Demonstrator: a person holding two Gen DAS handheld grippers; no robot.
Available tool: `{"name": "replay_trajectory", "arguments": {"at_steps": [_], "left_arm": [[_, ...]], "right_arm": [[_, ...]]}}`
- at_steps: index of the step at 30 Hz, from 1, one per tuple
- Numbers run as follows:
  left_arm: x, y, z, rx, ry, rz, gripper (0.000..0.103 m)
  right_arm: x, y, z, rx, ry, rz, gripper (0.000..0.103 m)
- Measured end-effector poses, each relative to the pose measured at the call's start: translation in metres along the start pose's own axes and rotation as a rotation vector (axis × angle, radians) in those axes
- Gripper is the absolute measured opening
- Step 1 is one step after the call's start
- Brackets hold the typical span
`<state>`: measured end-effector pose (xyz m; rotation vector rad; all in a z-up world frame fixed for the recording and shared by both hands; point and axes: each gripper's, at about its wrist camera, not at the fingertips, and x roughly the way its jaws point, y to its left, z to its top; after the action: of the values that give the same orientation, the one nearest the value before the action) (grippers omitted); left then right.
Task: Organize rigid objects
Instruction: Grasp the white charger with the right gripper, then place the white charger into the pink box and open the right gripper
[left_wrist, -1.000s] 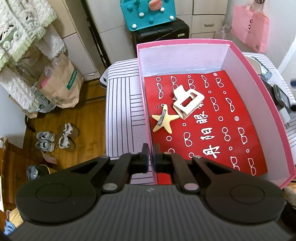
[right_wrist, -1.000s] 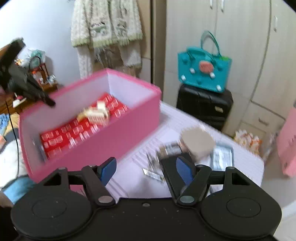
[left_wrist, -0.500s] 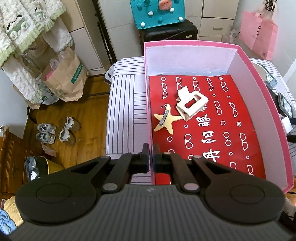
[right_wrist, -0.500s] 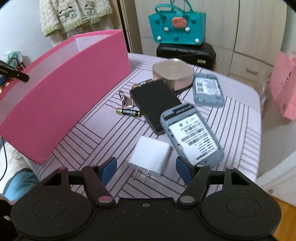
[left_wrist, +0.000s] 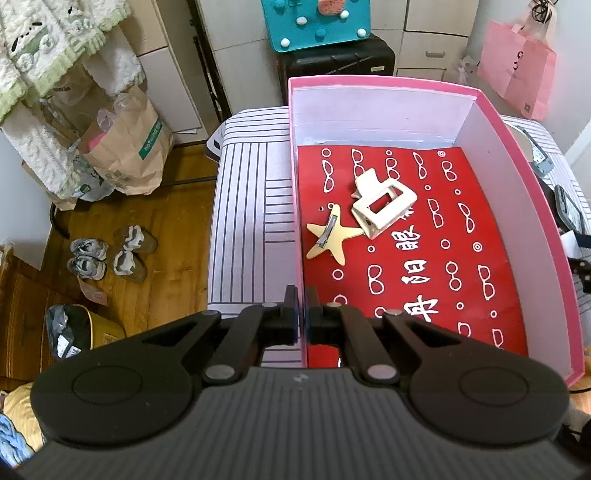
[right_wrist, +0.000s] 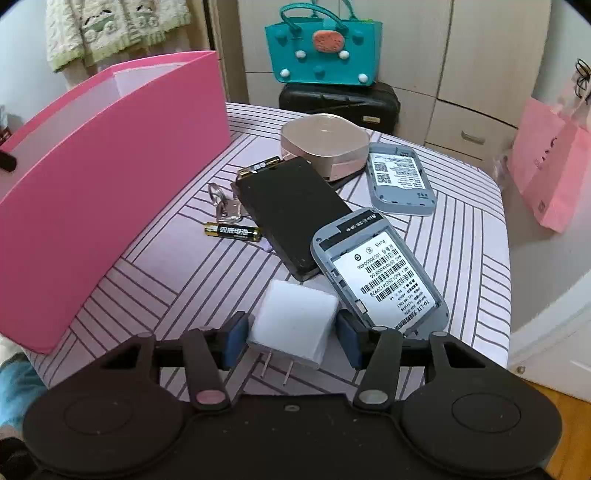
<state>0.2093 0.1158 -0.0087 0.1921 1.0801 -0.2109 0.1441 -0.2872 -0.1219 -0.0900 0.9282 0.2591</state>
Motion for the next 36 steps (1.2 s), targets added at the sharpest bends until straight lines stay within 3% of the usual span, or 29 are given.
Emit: {"name": "replay_trajectory", "arguments": {"at_steps": [4,18,21,29,36], "left_arm": [[0.0,0.0,-0.001,0.017,-0.008,-0.007,0.003],[0.0,0.0,0.001,0.051,-0.006,-0.023,0.003],[0.001,0.0,0.001,0.061,-0.006,-0.027,0.003],[0.001,0.002,0.0,0.064,-0.008,-0.039,0.003],[0.001,0.004,0.001,0.07,-0.004,-0.052,0.004]], "right_arm": [[-0.003,-0.001,0.002,0.006,0.011,0.007,0.049],[-0.03,0.021,0.027,-0.033,0.003,0.116,0.048],[-0.042,0.029,0.04,-0.055,-0.027,0.132,0.048],[-0.092,0.066,0.093,-0.207,-0.213,0.197,0.048],[-0.059,0.119,0.136,-0.356,-0.182,0.266,0.048]]}}
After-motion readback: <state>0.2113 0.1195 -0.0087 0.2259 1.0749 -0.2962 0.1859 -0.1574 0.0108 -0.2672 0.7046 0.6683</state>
